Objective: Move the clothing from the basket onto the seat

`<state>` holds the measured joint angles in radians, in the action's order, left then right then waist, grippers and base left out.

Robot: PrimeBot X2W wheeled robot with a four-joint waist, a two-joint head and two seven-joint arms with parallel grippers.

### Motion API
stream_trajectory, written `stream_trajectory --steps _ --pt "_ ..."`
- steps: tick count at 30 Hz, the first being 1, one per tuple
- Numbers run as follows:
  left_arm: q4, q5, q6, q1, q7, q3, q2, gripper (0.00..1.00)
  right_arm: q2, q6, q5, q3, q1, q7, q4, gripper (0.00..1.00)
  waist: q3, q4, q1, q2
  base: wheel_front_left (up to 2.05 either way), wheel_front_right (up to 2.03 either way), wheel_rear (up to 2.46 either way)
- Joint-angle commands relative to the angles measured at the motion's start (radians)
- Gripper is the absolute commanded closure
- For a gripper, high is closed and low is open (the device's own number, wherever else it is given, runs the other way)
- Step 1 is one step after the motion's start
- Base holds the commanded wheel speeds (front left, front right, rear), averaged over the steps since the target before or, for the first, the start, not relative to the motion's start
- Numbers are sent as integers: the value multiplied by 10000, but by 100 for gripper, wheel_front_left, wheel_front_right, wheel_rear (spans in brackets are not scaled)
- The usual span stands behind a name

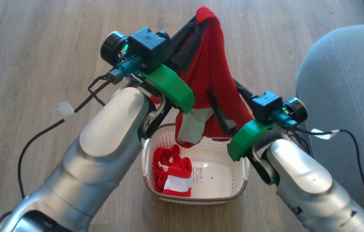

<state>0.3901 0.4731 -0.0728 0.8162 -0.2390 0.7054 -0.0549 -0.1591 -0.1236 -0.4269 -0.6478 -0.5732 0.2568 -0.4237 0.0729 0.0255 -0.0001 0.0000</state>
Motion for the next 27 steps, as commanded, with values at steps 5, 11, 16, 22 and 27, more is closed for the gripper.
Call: stream_trajectory --steps 5,11,16,22,27 --pt "-497 154 38 346 -16 -44 -59 100 368 -71 -199 -710 -920 49 -876 0 51 277 1 0 0 0 0" --pt "-416 227 44 299 -23 86 -39 100 504 -71 -327 -959 -1094 49 -1066 100 96 354 1 0 0 0 0" --pt "-259 221 76 288 -64 99 -48 100 395 -71 -532 -1200 -1046 49 -1123 100 171 252 1 0 0 0 0" --pt "41 144 27 266 -120 187 -97 0 313 -71 -730 -1219 -1004 49 -995 100 260 -4 1 0 0 0 0" --pt "380 276 -149 200 -147 286 -128 0 298 -71 -965 -813 -817 49 -627 100 331 -217 1 0 0 0 0"
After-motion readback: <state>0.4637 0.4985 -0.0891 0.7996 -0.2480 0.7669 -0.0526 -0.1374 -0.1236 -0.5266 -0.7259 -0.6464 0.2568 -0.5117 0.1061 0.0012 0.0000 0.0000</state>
